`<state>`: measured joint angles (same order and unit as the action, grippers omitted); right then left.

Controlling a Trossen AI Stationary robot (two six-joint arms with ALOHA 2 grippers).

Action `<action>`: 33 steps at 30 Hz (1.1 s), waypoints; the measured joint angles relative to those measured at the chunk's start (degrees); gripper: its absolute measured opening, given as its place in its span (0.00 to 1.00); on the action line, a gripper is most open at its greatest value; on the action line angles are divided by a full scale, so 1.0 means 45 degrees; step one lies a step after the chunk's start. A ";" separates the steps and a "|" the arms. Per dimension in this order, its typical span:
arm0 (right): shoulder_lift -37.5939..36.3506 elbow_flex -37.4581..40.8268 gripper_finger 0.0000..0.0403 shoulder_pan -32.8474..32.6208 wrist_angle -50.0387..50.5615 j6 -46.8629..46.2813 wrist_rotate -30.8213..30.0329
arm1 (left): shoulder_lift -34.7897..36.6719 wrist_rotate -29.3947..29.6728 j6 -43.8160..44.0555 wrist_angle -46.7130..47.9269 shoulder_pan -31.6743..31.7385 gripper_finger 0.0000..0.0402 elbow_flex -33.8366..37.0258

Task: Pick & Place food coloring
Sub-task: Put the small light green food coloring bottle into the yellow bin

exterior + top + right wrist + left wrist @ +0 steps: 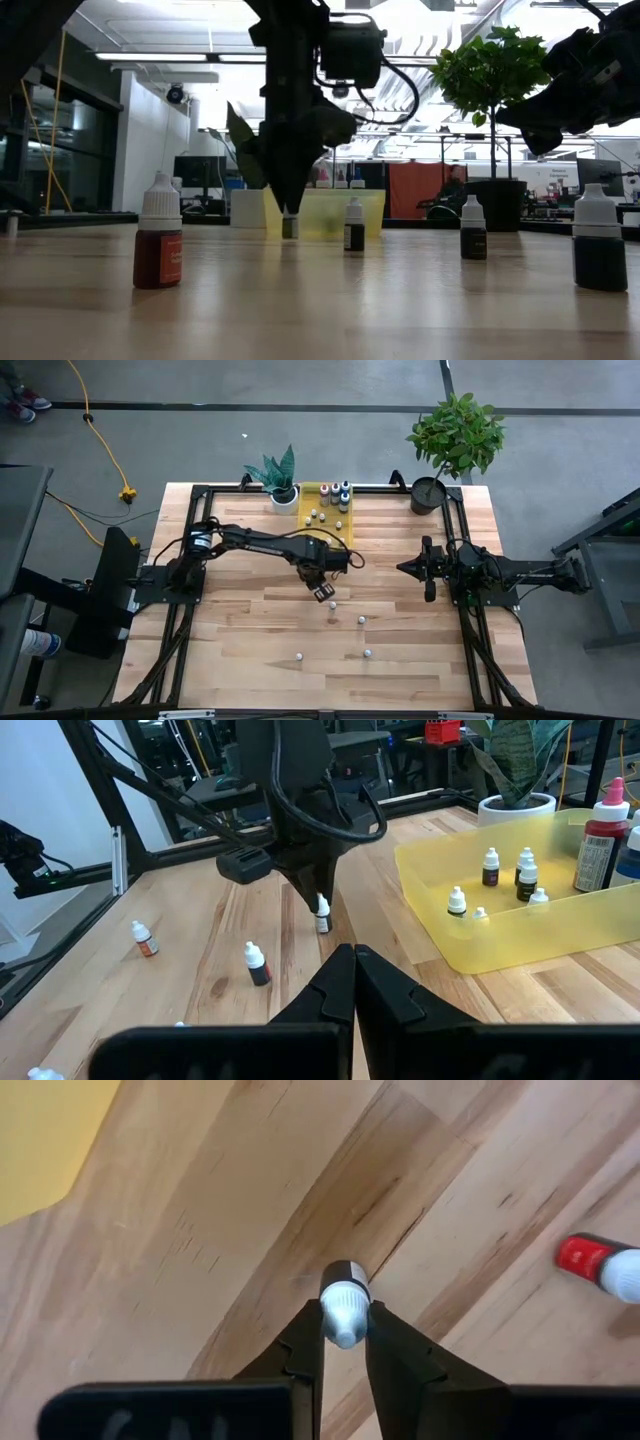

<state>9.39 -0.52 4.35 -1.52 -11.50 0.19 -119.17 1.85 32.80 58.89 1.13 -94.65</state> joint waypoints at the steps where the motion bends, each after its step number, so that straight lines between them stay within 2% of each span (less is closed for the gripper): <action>1: 0.0000 -0.0003 0.00 0.0000 0.0000 -0.0001 0.0000 | 0.0065 -0.0009 0.0000 0.0019 0.0000 0.12 -0.0054; 7: 0.0000 -0.0002 0.00 0.0002 0.0000 0.0003 0.0000 | 0.0348 -0.0391 0.0006 0.0848 0.0000 0.12 -0.0814; 16: 0.0005 -0.0003 0.00 0.0000 0.0005 -0.0001 0.0000 | 0.0533 -0.1661 -0.0242 0.2419 0.0000 0.12 -0.2465; 22: 0.0005 -0.0003 0.00 0.0003 0.0004 0.0003 0.0000 | 0.0534 -0.1655 -0.0262 0.3627 0.0218 0.12 -0.3885; 33: 0.0005 -0.0001 0.00 0.0001 0.0003 0.0001 0.0000 | 0.0534 -0.1922 -0.0238 0.4763 0.1590 0.12 -0.6227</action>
<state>9.41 -0.52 4.35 -1.51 -11.50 0.19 -116.77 -6.80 31.73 80.33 8.28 -122.68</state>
